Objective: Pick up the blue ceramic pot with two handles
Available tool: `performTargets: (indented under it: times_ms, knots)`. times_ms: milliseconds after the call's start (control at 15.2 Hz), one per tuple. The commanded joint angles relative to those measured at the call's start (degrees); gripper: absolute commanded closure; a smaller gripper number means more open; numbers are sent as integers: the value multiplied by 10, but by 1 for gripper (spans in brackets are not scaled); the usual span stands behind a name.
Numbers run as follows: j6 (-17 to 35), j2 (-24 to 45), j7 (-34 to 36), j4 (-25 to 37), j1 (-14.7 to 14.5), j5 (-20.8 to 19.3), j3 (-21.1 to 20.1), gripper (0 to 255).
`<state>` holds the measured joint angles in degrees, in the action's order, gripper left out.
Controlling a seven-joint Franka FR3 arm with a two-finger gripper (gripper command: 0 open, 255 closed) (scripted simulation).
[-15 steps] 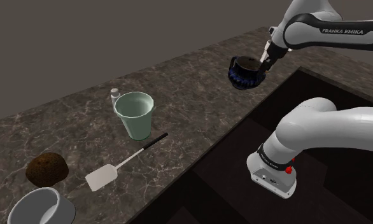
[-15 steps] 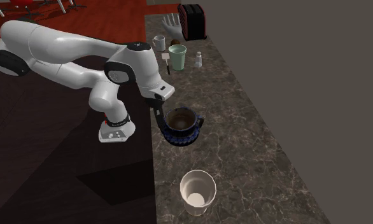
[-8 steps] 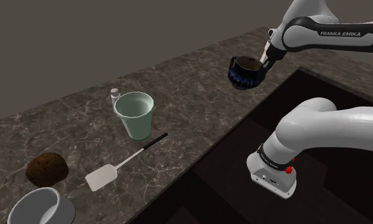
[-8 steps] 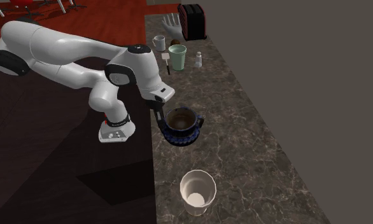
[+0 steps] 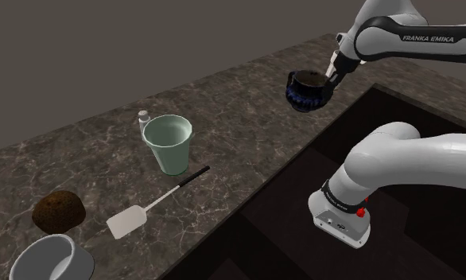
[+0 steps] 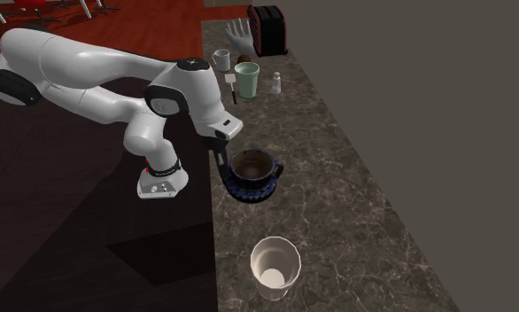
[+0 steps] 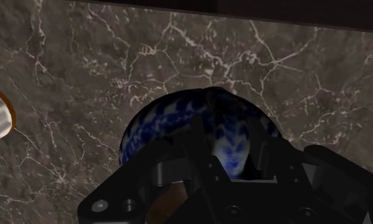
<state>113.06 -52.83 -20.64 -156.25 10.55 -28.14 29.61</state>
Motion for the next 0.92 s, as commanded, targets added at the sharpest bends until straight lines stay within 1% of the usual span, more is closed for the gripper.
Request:
performTargets:
  times_ms: [0, 726, 858]
  knots:
    - [-15, -4, -1, 13, -3, 7, -7, 255]
    - [-97, -7, -9, 92, -16, 38, -38, 255]
    - [-98, -7, -9, 93, -16, 38, -38, 255]
